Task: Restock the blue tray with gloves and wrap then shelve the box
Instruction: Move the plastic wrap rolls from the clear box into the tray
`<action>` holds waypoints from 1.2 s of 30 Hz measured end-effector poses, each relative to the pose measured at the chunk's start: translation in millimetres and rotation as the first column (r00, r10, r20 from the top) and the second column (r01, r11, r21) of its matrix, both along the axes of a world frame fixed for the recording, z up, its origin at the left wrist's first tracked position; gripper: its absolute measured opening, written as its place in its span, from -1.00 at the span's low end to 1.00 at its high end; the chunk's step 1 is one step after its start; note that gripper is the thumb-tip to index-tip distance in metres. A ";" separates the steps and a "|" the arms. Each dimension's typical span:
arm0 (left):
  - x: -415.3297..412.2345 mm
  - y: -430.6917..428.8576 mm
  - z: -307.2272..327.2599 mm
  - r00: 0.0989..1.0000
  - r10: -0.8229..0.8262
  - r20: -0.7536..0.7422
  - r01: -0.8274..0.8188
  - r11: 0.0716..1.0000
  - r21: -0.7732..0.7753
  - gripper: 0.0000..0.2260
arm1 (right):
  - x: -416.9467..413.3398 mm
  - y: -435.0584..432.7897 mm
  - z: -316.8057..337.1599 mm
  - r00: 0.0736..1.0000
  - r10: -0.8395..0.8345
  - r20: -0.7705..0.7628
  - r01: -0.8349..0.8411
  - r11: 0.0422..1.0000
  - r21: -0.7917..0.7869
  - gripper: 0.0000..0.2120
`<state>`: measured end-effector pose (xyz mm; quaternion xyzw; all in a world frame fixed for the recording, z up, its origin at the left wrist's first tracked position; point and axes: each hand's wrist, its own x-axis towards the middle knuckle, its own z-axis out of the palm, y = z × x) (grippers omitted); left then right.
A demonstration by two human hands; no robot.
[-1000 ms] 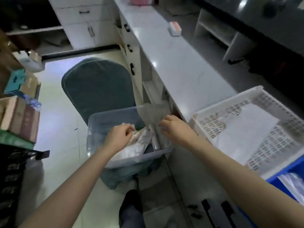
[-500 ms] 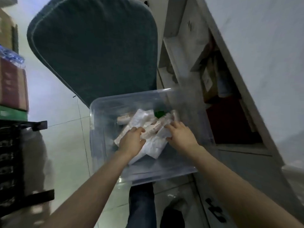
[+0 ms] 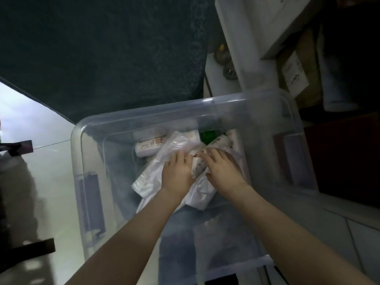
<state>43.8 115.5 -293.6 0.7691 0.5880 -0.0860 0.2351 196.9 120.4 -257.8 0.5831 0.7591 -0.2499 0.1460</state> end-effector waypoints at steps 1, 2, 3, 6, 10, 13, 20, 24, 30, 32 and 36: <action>-0.1 -0.7 -2.1 1.000 0.010 0.010 -0.010 1.000 0.006 -0.61 | -1.0 0.4 -2.7 1.000 0.005 0.001 -0.005 1.000 0.013 -0.47; -0.7 -1.4 -2.6 0.999 0.027 0.040 -0.027 1.000 -0.002 -0.60 | -1.8 1.0 -4.7 1.000 0.011 0.000 -0.011 1.000 0.025 -0.48; -1.9 -2.1 -1.5 0.995 0.045 0.086 -0.043 0.999 -0.022 -0.58 | -2.5 1.4 -5.9 1.000 0.019 0.001 -0.019 0.999 0.034 -0.49; -10.9 -1.9 12.4 0.953 0.133 0.271 -0.105 0.987 -0.118 -0.50 | -4.3 3.6 -3.1 0.999 0.046 -0.008 -0.046 0.999 0.026 -0.49; -37.4 0.3 43.3 0.876 0.211 0.434 -0.161 0.976 -0.149 -0.49 | -8.4 6.6 13.0 0.993 0.102 -0.061 -0.097 0.992 0.081 -0.44; -58.6 7.8 63.3 0.852 0.198 0.484 -0.116 0.974 -0.194 -0.51 | -11.2 12.1 26.3 0.985 0.152 -0.084 -0.136 0.977 0.163 -0.49; -86.3 43.2 54.3 0.881 0.328 0.341 -0.271 0.941 -0.205 -0.71 | 3.3 4.5 37.0 1.000 0.014 0.013 -0.015 0.998 0.064 -0.48; -81.9 49.2 36.7 0.981 0.176 0.079 -0.160 0.971 -0.178 -0.49 | 17.9 -8.0 31.7 0.996 -0.080 0.033 0.079 0.996 0.029 -0.46; -69.0 39.1 23.2 0.997 -0.006 -0.077 0.003 0.999 -0.044 -0.43 | 15.3 -21.5 27.6 0.987 -0.157 0.023 0.157 0.988 0.008 -0.47; -68.9 34.3 18.9 0.996 -0.044 -0.077 0.043 0.999 -0.011 -0.43 | 14.6 -26.3 28.2 0.987 -0.161 0.012 0.161 0.987 -0.004 -0.47; -71.3 38.0 10.3 0.999 -0.007 -0.034 0.005 0.997 -0.072 -0.45 | 16.1 -26.9 27.9 0.985 -0.172 -0.007 0.172 0.985 -0.013 -0.45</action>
